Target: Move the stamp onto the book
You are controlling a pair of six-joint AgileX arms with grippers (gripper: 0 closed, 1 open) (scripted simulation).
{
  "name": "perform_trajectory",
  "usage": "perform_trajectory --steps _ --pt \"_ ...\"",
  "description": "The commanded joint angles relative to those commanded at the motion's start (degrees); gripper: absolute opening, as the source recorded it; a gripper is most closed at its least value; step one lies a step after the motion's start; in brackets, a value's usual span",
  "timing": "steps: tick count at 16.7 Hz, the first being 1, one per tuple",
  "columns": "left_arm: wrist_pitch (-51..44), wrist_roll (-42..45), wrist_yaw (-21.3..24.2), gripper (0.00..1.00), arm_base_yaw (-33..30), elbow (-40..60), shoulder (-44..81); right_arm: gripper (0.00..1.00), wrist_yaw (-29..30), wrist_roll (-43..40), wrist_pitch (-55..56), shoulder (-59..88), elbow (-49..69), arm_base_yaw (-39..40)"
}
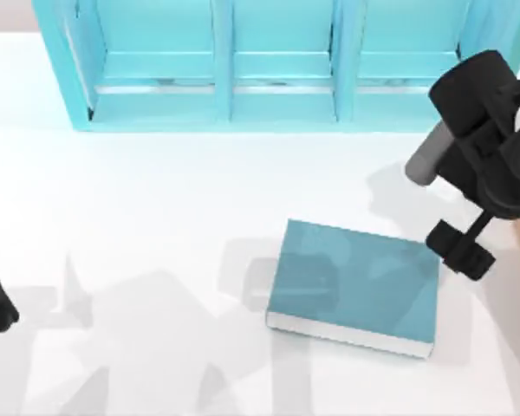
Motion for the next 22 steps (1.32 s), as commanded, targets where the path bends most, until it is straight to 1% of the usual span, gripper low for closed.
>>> perform_trajectory --steps 3,6,8,10,13,19,22 --pt "0.0 0.0 0.0 1.00 0.0 0.0 0.0 1.00 -9.4 2.7 -11.6 3.2 9.7 -15.0" --pt "0.0 0.0 0.0 1.00 0.0 0.0 0.0 1.00 -17.2 4.9 -21.7 6.3 17.8 -27.9" --pt "0.0 0.0 0.0 1.00 0.0 0.0 0.0 1.00 -21.2 6.0 -27.2 8.2 22.0 -34.6" --pt "0.0 0.0 0.0 1.00 0.0 0.0 0.0 1.00 -24.1 6.8 -31.3 9.6 25.0 -39.6" --pt "0.0 0.0 0.0 1.00 0.0 0.0 0.0 1.00 -26.1 7.3 -34.1 10.7 27.0 -43.0" --pt "0.0 0.0 0.0 1.00 0.0 0.0 0.0 1.00 -26.0 7.3 -33.8 10.6 26.8 -42.9" --pt "0.0 0.0 0.0 1.00 0.0 0.0 0.0 1.00 -26.1 7.4 -30.2 11.6 23.8 -42.9"
